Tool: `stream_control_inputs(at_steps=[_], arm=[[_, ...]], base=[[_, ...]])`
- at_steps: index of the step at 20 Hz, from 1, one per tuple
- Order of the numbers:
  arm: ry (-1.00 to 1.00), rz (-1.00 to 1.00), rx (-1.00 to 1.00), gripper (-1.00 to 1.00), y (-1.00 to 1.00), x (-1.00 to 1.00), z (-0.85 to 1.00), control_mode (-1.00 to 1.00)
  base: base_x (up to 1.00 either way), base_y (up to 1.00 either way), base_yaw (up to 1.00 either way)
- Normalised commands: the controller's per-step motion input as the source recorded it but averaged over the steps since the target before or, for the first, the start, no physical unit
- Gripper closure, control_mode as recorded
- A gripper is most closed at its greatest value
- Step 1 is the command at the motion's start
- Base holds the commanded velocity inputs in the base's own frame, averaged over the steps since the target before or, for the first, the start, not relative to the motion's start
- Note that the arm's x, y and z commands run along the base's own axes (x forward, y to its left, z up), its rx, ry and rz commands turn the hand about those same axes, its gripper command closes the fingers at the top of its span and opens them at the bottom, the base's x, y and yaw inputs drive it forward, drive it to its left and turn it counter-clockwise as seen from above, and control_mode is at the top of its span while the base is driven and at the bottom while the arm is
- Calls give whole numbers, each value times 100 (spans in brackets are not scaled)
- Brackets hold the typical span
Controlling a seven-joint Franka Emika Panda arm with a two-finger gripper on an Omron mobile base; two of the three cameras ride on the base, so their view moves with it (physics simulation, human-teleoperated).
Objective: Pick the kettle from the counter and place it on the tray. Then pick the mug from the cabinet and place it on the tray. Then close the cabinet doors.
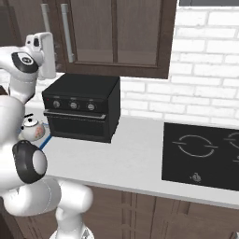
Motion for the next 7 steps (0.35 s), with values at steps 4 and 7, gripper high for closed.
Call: stream_control_inputs(at_steps=[4,7], arm=[[6,0,-3,-100,-4,55,-1,-100],[10,0,-1,-100,-6,48,0,-100]], base=[[0,0,0],[0,0,0]])
